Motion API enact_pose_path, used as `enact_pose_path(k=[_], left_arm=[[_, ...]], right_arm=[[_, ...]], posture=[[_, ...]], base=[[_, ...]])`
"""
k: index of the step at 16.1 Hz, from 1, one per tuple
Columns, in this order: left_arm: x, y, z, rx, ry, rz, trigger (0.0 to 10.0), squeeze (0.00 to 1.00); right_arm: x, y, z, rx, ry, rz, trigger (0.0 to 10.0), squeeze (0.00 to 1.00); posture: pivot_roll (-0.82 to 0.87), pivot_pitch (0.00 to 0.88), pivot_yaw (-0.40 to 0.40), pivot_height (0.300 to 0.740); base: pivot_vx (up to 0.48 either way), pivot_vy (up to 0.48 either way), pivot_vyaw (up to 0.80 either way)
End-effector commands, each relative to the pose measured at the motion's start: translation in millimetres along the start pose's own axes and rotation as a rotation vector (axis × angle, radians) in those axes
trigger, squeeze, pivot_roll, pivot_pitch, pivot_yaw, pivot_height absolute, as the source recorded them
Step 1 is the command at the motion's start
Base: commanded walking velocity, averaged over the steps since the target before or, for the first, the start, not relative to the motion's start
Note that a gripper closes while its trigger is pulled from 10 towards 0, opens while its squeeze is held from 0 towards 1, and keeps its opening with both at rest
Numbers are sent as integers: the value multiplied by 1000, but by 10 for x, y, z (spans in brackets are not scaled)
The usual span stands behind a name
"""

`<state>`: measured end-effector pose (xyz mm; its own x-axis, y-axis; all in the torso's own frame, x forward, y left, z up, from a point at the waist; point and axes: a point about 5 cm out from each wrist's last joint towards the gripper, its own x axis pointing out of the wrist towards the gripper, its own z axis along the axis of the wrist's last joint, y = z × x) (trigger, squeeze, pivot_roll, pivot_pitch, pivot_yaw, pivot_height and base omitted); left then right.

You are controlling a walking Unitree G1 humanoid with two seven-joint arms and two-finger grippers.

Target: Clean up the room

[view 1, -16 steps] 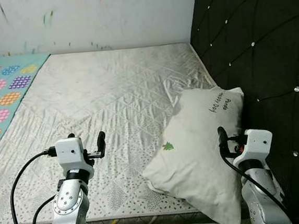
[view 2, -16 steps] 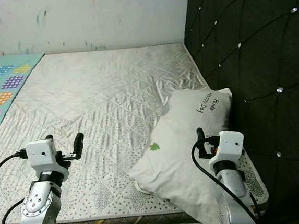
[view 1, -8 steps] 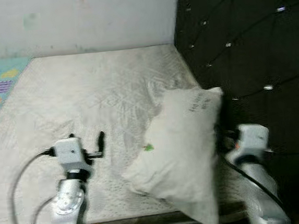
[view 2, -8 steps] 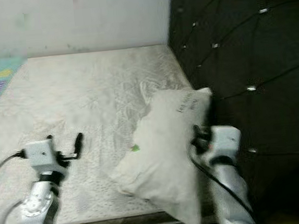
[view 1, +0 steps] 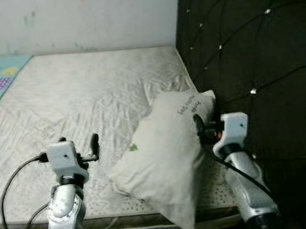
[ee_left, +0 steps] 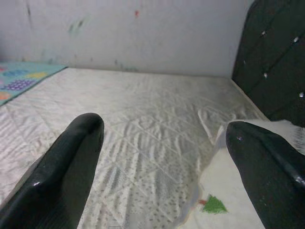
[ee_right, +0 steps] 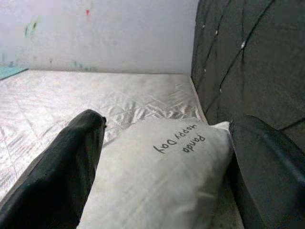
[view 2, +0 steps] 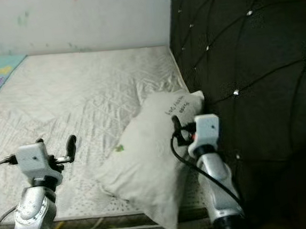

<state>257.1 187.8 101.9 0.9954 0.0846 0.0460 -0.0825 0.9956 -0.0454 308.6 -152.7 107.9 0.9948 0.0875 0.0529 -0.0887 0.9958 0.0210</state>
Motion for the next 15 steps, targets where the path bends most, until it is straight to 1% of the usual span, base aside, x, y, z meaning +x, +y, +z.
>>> enact_pose_path(k=[1,4,5,7,9,10,13,15], left_arm=[[-37,60,47,18,-18,34,10000,0],[-133,109,38,17,-12,69,10000,0],[-145,102,36,16,-11,71,10000,0],[-159,83,49,14,-11,71,10000,0],[-163,70,56,12,-6,63,10000,0],[-161,66,43,12,-2,57,10000,0],[-132,32,42,7,0,48,10000,0],[-137,11,42,1,0,43,10000,0]], right_arm=[[37,49,5,-5,14,24,10000,0],[89,149,57,-5,-5,72,10000,0],[91,159,50,-14,-3,74,10000,0],[68,184,30,2,2,80,10000,0],[57,176,24,0,3,76,10000,0],[57,173,35,-24,-4,80,10000,0],[56,154,48,-20,-10,72,10000,0],[65,144,51,-13,-7,64,10000,0]], posture=[[40,34,-60,740],[62,34,-75,740],[65,34,-76,740],[68,38,-72,740],[60,42,-67,740],[56,43,-66,740],[43,46,-68,740],[38,56,-70,740]], base=[[0,0,0],[0,0,0],[0,0,0],[0,0,0],[0,0,0],[0,0,0],[0,0,667],[0,0,0]])
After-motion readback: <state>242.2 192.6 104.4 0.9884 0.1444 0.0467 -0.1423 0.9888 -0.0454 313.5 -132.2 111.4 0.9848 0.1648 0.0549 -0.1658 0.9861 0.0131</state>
